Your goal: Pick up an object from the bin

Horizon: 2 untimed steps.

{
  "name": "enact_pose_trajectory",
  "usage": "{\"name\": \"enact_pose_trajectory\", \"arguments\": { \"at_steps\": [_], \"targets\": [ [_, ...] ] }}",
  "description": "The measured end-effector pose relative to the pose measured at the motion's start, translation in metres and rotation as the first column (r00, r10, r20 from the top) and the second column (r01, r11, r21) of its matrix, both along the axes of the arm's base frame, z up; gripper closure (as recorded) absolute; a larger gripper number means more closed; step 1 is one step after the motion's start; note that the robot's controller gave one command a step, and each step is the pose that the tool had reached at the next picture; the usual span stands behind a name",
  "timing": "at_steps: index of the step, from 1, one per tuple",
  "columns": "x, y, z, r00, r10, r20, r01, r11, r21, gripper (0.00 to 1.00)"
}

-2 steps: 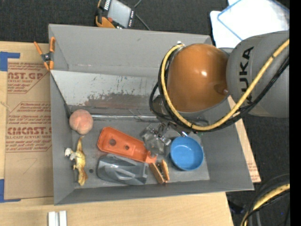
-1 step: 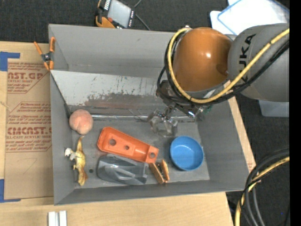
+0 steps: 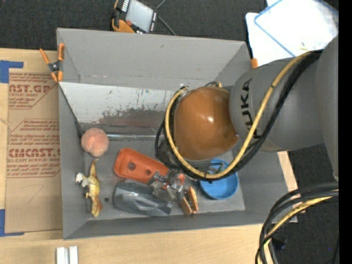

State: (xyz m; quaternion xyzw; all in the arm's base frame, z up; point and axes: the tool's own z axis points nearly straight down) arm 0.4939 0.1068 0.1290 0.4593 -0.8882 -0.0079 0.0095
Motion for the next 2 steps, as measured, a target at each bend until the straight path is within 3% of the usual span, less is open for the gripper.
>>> {"name": "enact_pose_trajectory", "arguments": {
  "at_steps": [1, 2],
  "targets": [
    [0.025, -0.070, -0.024, 0.998, 0.056, 0.027, -0.056, 0.998, -0.003, 1.00],
    [0.022, -0.017, -0.005, 0.999, 0.034, 0.019, -0.034, 0.999, 0.005, 1.00]
  ]
}}
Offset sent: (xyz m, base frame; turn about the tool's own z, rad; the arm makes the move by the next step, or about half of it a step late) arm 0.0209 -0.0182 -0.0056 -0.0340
